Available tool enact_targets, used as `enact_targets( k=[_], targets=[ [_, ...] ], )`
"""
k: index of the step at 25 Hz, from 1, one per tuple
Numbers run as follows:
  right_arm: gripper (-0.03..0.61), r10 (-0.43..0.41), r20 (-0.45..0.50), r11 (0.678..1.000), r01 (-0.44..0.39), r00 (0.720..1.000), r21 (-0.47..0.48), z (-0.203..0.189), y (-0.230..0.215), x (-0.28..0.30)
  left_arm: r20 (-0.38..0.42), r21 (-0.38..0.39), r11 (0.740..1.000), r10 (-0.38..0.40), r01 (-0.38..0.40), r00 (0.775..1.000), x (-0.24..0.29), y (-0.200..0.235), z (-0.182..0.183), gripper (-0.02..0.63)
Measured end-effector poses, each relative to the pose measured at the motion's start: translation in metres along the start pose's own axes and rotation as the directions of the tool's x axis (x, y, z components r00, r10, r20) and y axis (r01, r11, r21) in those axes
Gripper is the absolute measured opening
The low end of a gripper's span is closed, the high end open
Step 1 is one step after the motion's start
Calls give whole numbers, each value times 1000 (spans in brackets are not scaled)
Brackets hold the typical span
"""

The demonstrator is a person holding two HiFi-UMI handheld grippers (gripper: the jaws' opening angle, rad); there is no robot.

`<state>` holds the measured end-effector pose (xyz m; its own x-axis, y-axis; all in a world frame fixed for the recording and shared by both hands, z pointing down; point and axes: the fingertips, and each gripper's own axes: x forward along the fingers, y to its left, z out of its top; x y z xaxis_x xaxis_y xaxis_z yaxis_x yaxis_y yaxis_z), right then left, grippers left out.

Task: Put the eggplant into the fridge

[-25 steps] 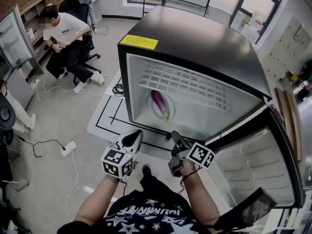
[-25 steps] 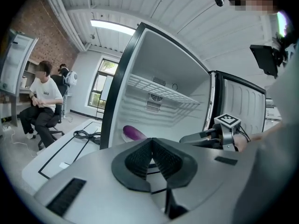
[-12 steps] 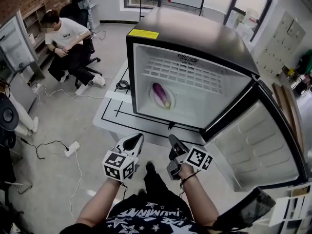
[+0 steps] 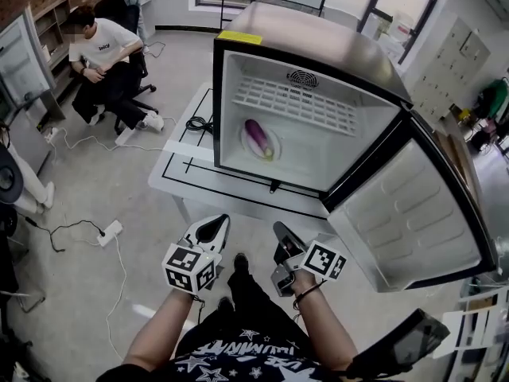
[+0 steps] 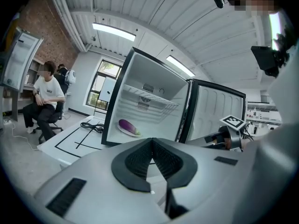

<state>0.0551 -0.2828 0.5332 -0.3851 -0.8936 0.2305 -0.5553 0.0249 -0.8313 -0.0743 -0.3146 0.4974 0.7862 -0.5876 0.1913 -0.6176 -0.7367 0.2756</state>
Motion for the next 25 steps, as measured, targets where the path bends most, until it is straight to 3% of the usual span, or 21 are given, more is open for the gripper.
enact_targets(
  k=[7, 14, 25],
  targets=[
    [6, 3, 4, 1000, -3, 1000, -8, -9, 10, -15, 9, -5, 1000, -11, 11, 1000, -13, -13, -3, 9],
    [6, 53, -18, 998, -54, 998, -38, -7, 26, -9, 30, -7, 999, 35, -35, 999, -26, -12, 2, 9],
    [6, 111, -75, 992, -116, 991, -58, 2, 19, -50, 43, 5, 996, 94, -94, 995, -28, -61, -1, 9]
  ],
)
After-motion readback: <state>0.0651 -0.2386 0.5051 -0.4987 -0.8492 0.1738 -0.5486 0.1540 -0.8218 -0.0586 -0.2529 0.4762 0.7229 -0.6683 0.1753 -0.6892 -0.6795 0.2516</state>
